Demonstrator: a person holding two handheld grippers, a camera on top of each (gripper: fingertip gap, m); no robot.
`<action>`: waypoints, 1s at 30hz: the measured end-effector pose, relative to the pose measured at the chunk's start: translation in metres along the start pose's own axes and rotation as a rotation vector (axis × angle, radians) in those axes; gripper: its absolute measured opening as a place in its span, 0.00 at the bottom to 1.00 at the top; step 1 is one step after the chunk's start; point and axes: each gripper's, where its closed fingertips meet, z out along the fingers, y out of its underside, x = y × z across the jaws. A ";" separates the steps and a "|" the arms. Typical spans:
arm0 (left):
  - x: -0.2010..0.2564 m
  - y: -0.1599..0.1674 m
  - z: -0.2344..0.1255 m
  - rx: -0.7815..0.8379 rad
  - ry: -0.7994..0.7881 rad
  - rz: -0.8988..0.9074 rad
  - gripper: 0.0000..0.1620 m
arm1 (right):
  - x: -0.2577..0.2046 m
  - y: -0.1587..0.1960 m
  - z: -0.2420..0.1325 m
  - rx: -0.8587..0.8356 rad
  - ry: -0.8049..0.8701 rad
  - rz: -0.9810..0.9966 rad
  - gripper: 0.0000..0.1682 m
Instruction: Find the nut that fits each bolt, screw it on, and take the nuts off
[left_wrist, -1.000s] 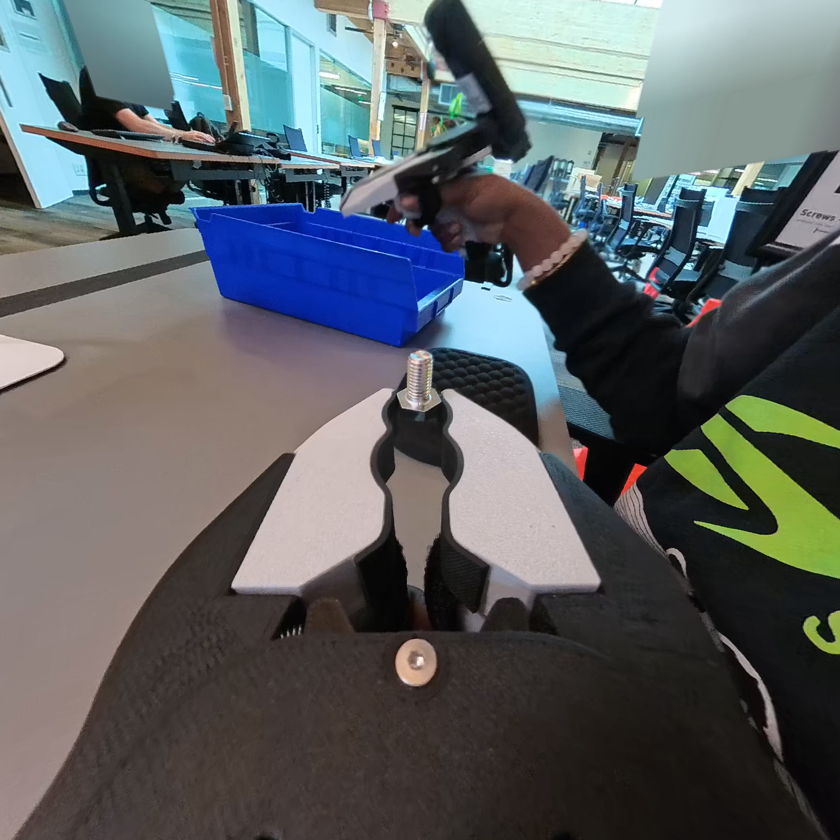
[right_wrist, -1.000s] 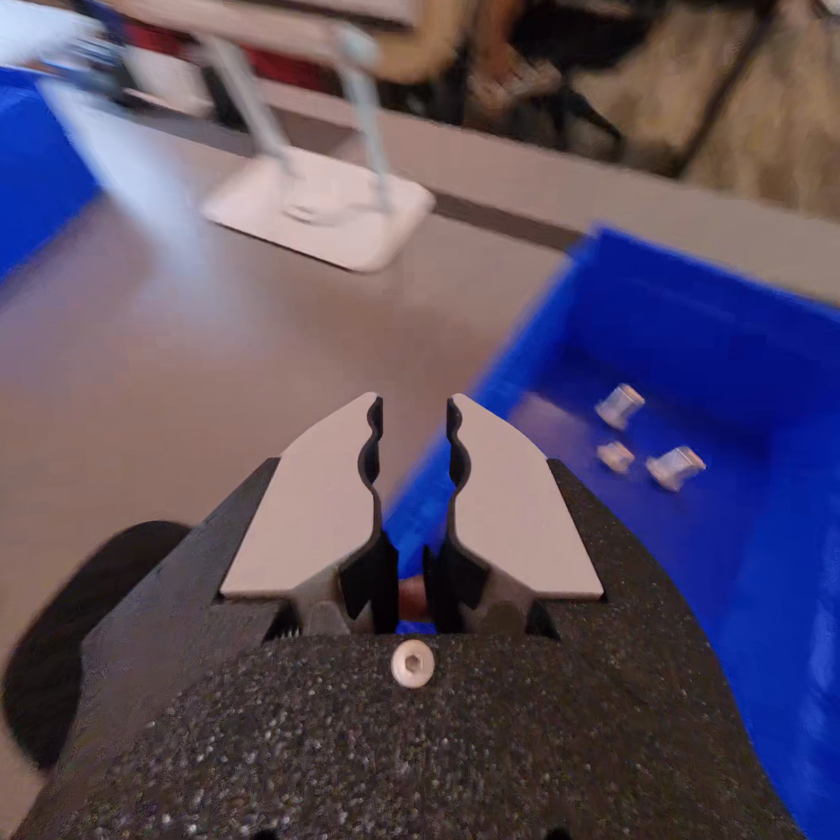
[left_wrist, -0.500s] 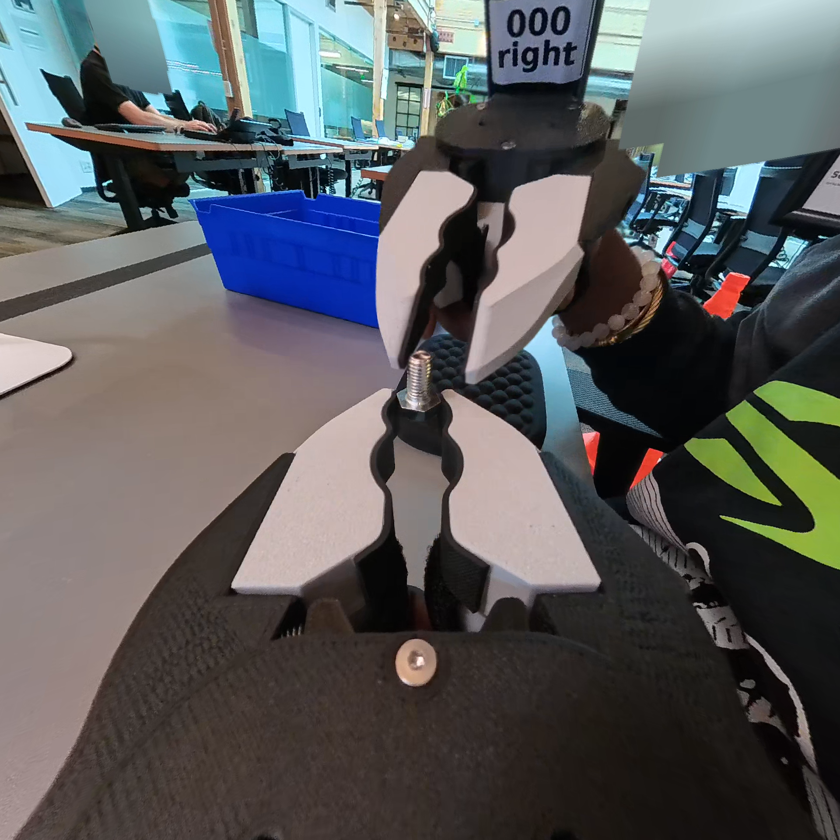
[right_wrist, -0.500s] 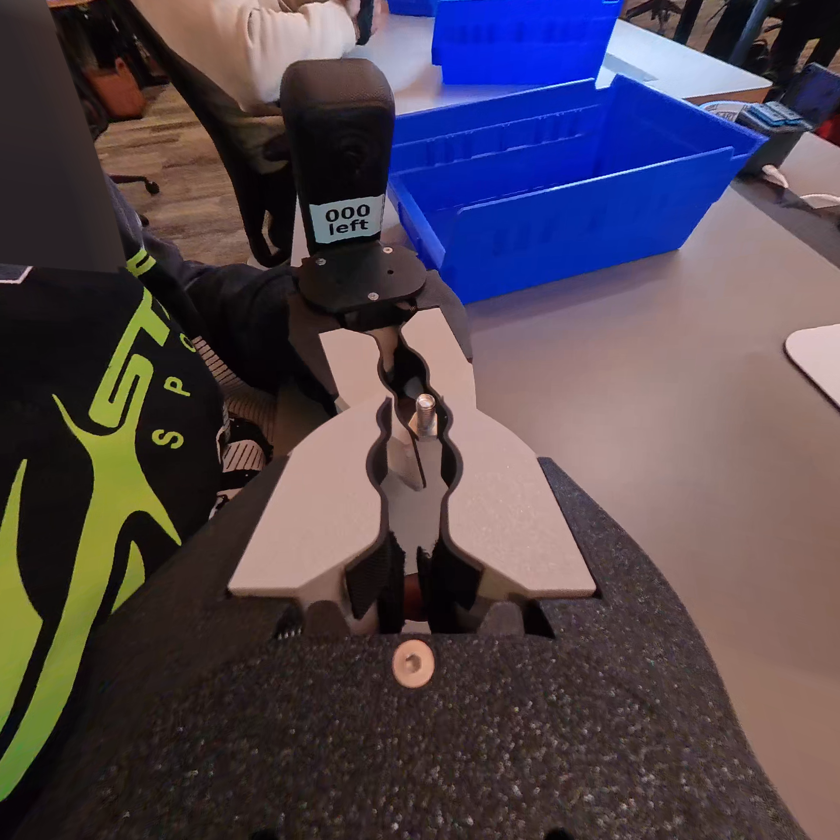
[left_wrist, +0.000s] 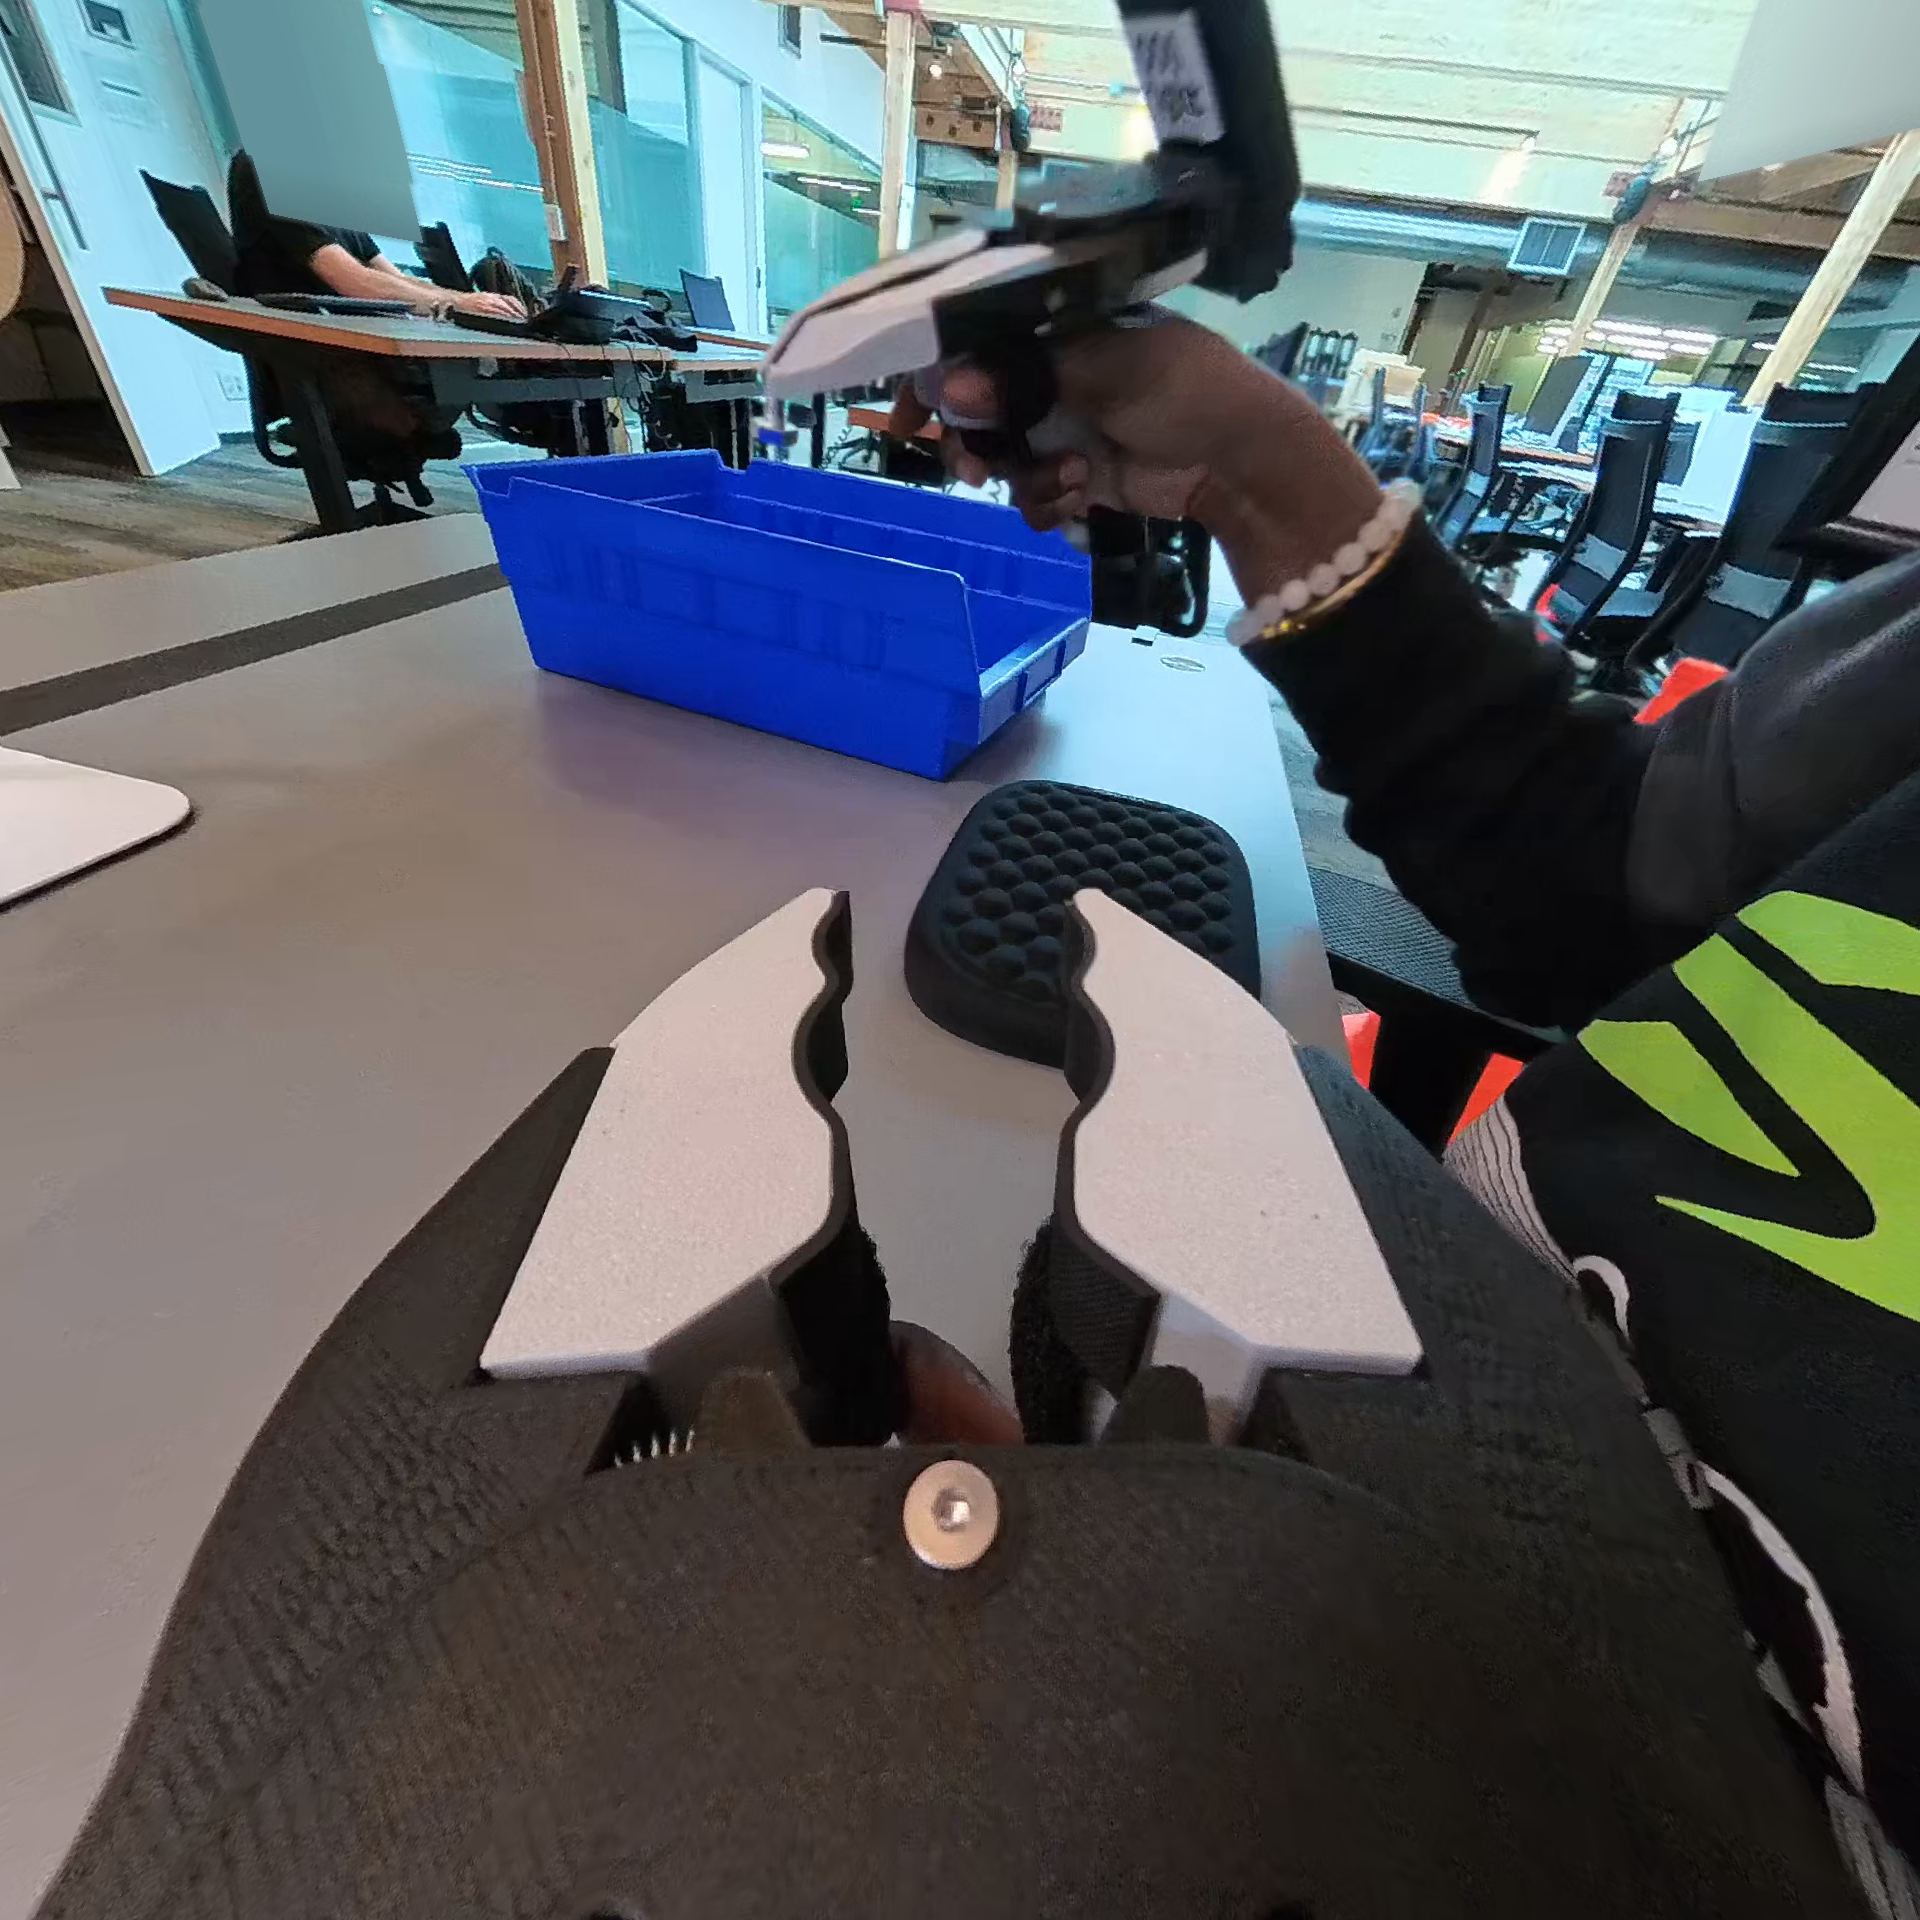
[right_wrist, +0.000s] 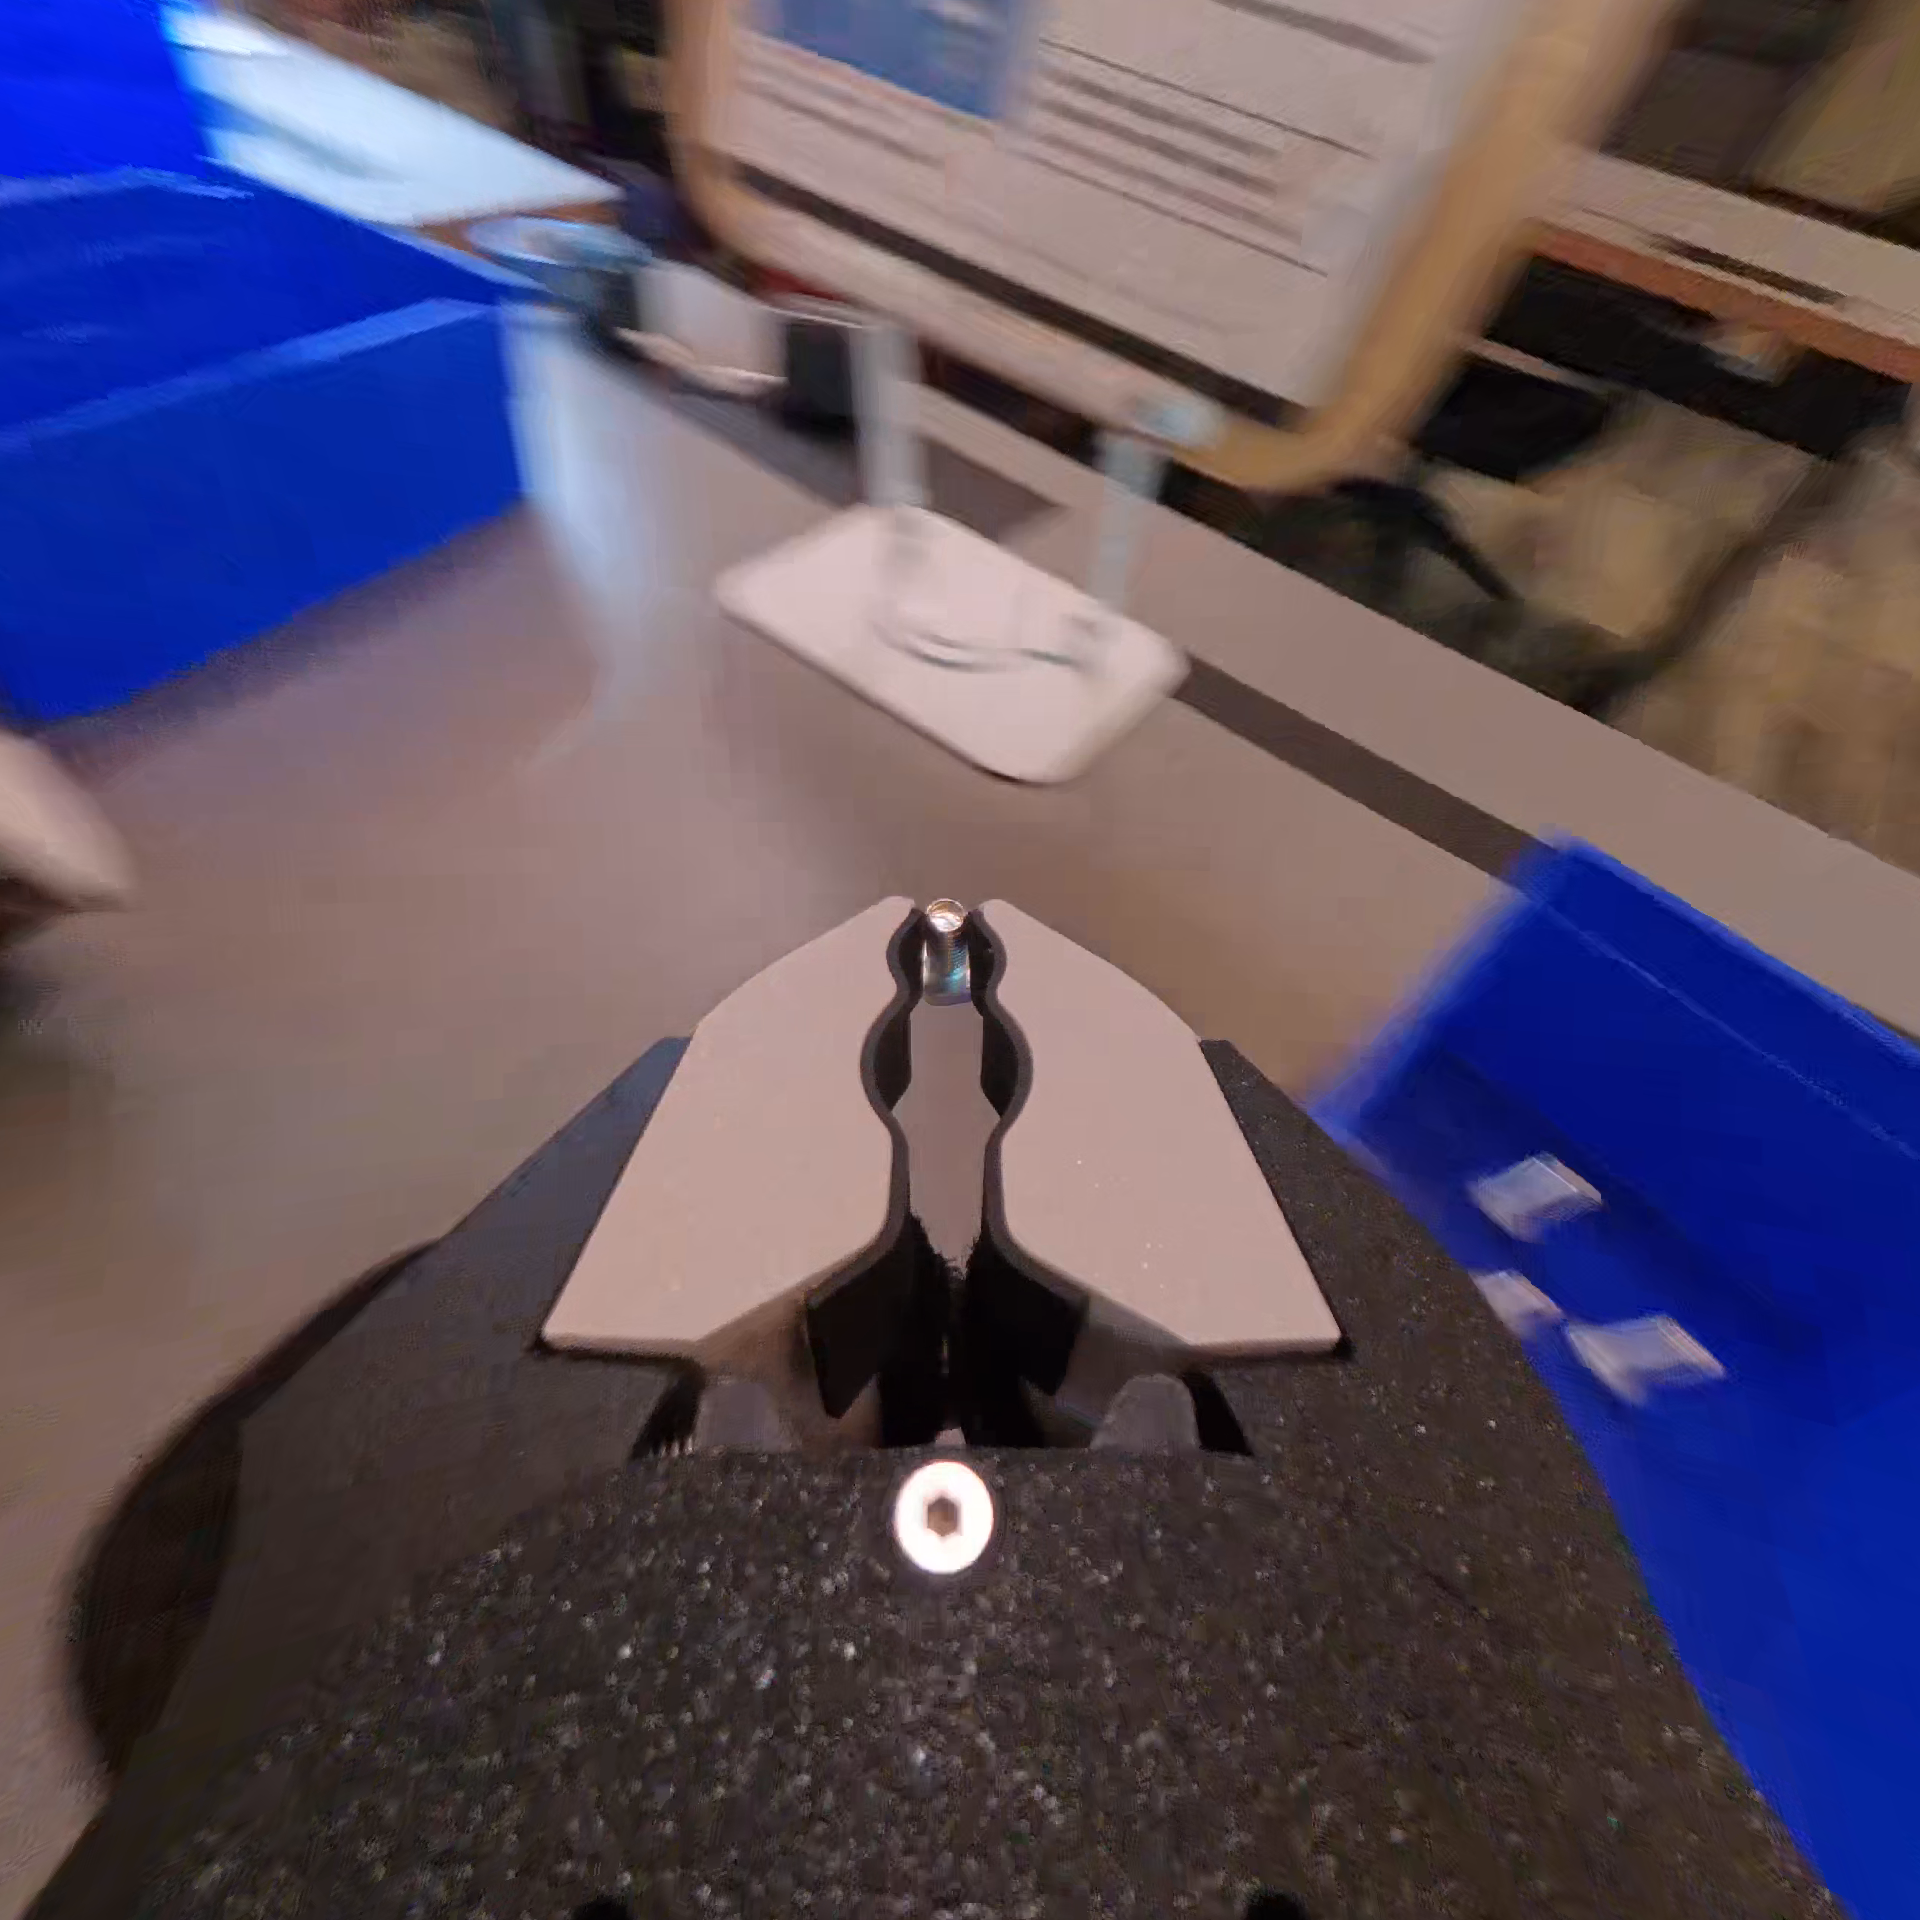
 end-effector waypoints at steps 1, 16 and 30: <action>-0.001 0.000 0.000 0.003 -0.003 0.001 0.24 | 0.035 0.014 -0.004 -0.038 0.097 0.042 0.05; -0.005 0.000 -0.001 0.004 -0.020 -0.005 0.24 | 0.181 0.166 0.022 -0.372 0.359 0.455 0.05; -0.005 -0.001 -0.001 0.005 -0.026 -0.004 0.24 | 0.142 0.069 -0.006 -0.013 0.330 0.334 0.16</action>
